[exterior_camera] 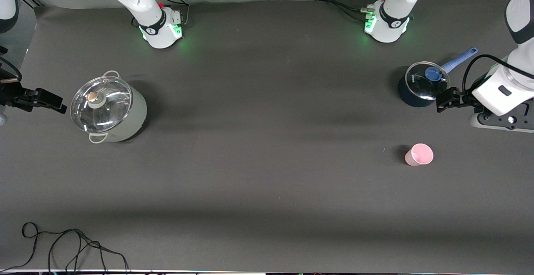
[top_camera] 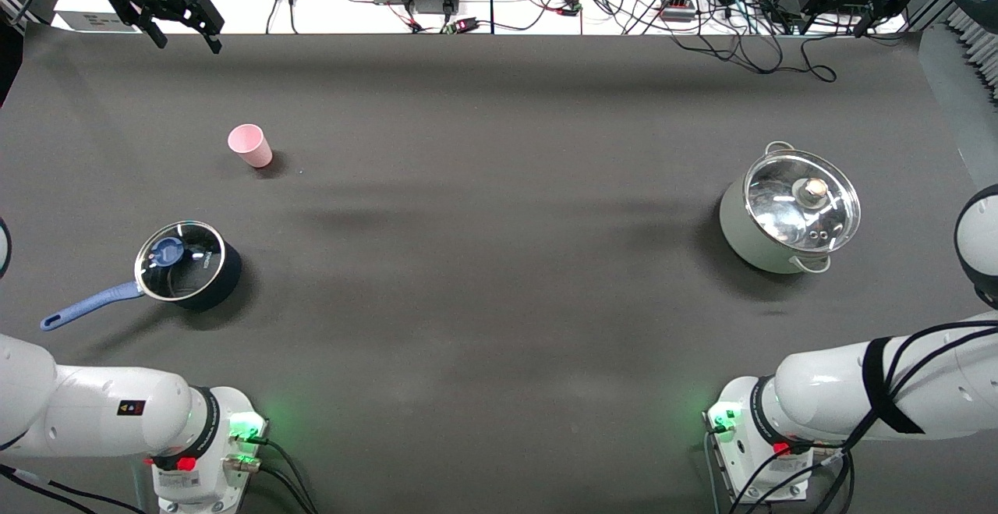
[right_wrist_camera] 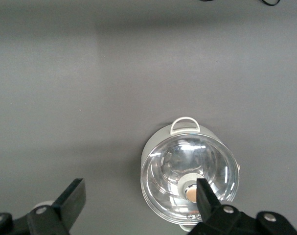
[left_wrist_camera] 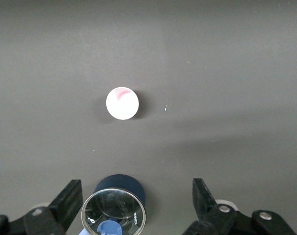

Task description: Transfer pink cup from left to right arm

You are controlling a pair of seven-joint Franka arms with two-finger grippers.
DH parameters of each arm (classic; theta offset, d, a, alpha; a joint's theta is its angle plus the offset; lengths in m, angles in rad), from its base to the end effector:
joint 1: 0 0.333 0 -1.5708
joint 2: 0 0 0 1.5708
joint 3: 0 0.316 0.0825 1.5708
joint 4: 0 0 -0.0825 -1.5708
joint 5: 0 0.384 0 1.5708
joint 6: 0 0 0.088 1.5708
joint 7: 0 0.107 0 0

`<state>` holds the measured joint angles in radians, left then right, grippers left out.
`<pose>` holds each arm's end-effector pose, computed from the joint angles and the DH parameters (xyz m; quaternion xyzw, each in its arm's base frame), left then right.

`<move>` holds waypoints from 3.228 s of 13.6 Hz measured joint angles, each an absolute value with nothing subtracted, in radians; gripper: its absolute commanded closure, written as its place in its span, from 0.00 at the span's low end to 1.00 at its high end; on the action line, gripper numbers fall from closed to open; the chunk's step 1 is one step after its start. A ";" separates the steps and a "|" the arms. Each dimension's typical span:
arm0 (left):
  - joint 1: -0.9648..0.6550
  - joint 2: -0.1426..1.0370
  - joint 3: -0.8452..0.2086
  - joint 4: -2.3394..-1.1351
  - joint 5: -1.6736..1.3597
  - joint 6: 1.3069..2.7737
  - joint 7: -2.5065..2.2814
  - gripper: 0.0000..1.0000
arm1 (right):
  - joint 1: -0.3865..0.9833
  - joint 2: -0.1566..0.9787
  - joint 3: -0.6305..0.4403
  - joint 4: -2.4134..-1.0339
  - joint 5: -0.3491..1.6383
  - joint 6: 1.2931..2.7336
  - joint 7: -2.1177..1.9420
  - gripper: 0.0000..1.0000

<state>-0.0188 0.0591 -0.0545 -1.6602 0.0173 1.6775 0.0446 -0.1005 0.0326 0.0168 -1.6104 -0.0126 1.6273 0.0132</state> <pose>0.5751 -0.0398 0.5578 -0.9980 0.0600 0.0208 0.0073 0.5659 -0.0489 0.5924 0.9988 -0.0480 -0.0081 0.0057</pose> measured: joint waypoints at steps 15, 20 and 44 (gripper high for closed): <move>0.038 0.053 -0.047 -1.668 0.018 1.683 0.330 0.00 | -0.100 0.033 0.017 -1.607 0.006 1.627 0.013 0.00; 0.149 0.054 -0.042 -1.668 -0.074 1.727 0.799 0.00 | -0.100 0.033 0.017 -1.603 0.006 1.627 0.013 0.00; 0.617 0.888 -0.045 -1.464 -0.975 1.565 2.355 0.01 | -0.093 0.035 0.018 -1.573 0.006 1.627 0.012 0.00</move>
